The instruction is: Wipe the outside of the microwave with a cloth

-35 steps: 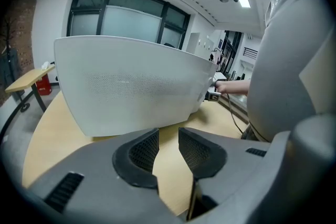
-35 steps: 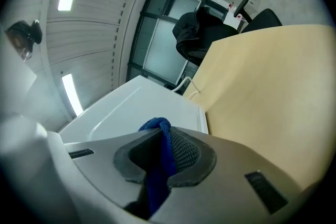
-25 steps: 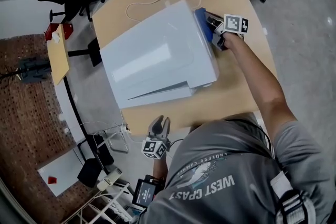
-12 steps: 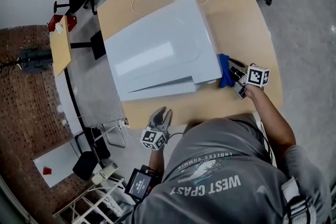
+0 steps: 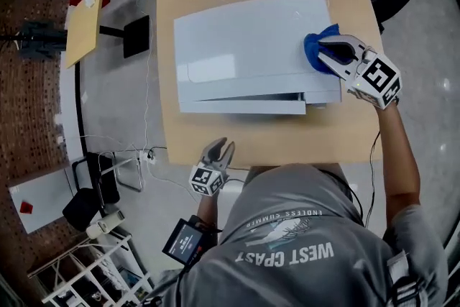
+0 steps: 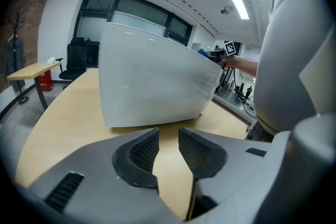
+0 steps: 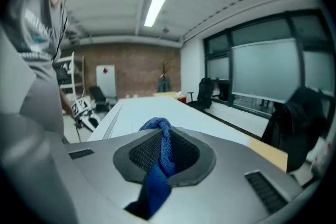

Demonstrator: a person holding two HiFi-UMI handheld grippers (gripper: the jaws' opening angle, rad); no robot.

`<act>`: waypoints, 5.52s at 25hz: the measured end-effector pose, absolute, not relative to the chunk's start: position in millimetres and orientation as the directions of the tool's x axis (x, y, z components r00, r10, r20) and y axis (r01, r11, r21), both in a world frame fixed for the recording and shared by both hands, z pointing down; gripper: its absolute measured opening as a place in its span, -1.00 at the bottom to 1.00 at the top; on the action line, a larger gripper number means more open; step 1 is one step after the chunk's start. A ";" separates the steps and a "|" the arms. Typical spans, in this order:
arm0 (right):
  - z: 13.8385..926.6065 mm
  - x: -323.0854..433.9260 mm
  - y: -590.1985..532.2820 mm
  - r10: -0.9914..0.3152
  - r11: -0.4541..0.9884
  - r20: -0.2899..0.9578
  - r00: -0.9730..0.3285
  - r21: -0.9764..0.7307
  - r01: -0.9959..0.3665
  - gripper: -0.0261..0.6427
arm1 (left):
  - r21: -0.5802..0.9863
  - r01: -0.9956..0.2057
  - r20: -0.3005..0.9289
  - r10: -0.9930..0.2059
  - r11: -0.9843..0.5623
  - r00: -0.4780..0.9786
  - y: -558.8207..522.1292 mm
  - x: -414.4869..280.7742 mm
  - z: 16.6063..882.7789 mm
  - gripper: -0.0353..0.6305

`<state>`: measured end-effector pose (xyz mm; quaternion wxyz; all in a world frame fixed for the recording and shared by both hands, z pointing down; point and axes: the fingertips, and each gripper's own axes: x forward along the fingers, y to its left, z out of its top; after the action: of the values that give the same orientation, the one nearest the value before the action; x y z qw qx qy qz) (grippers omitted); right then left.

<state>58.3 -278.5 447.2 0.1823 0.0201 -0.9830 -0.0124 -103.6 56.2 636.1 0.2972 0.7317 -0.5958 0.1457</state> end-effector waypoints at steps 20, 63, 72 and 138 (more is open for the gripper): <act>488.5 -187.0 -187.2 -0.122 0.981 0.622 -0.773 0.193 0.001 -0.77 | 0.274 -0.957 0.480 -0.848 -0.099 0.226 132.0 -270.0 637.7 -0.51; 418.1 -26.2 -345.7 -0.298 0.945 0.441 -0.846 0.011 -0.327 -0.77 | 0.155 -0.961 0.448 -0.883 0.228 -0.138 67.4 -308.0 576.5 -0.51; 307.7 -187.8 -156.1 0.261 0.955 0.032 -0.965 -0.152 0.254 -0.76 | 0.061 -0.875 0.137 -0.865 -0.480 0.483 -85.3 -217.5 367.6 0.00; 399.0 -166.8 -163.2 -0.169 0.924 0.323 -0.931 -0.276 -0.264 -0.55 | -0.325 -0.590 0.788 -0.556 -0.740 0.264 -224.9 -367.3 652.5 -0.68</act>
<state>-166.8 -163.2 399.0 0.1481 0.1116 -0.9697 0.1592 -367.3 -224.9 652.5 0.0171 0.7947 -0.3604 0.4880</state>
